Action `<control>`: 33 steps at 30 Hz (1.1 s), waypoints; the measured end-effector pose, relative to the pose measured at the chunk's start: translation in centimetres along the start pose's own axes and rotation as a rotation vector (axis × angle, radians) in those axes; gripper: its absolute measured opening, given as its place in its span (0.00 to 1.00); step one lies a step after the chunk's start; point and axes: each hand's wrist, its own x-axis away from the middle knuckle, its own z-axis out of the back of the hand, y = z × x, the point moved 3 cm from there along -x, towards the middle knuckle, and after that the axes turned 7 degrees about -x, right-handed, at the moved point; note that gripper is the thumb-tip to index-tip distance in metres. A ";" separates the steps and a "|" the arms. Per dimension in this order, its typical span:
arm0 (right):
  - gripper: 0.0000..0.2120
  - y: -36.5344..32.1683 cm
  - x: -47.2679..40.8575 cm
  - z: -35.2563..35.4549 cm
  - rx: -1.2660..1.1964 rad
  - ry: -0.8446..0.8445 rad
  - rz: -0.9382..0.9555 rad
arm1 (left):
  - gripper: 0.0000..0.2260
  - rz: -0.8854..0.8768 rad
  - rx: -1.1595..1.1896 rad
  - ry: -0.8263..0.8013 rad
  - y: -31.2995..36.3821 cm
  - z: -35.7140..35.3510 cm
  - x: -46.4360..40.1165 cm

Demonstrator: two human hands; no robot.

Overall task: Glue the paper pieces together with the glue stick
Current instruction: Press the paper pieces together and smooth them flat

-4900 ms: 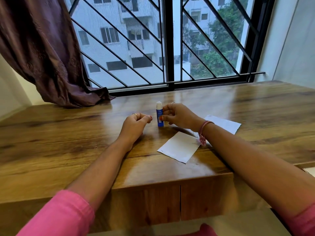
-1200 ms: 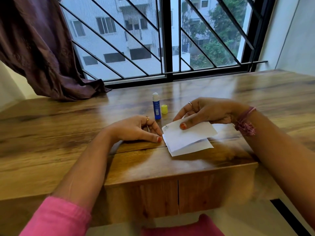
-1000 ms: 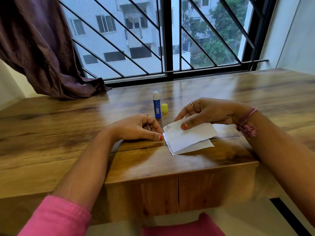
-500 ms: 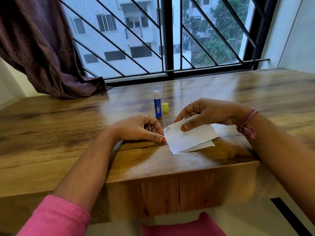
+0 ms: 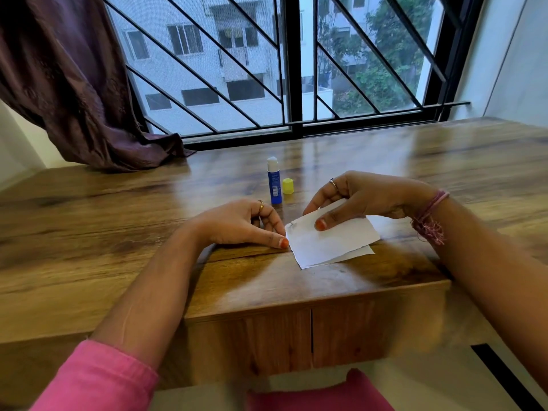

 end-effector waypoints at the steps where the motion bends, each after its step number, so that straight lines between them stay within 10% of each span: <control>1: 0.14 0.0 0.0 0.0 0.004 0.003 0.004 | 0.10 0.002 -0.002 -0.002 0.0 0.0 0.0; 33: 0.14 -0.1 -0.1 -0.3 0.105 0.036 0.007 | 0.04 0.090 0.011 0.060 -0.2 0.3 0.1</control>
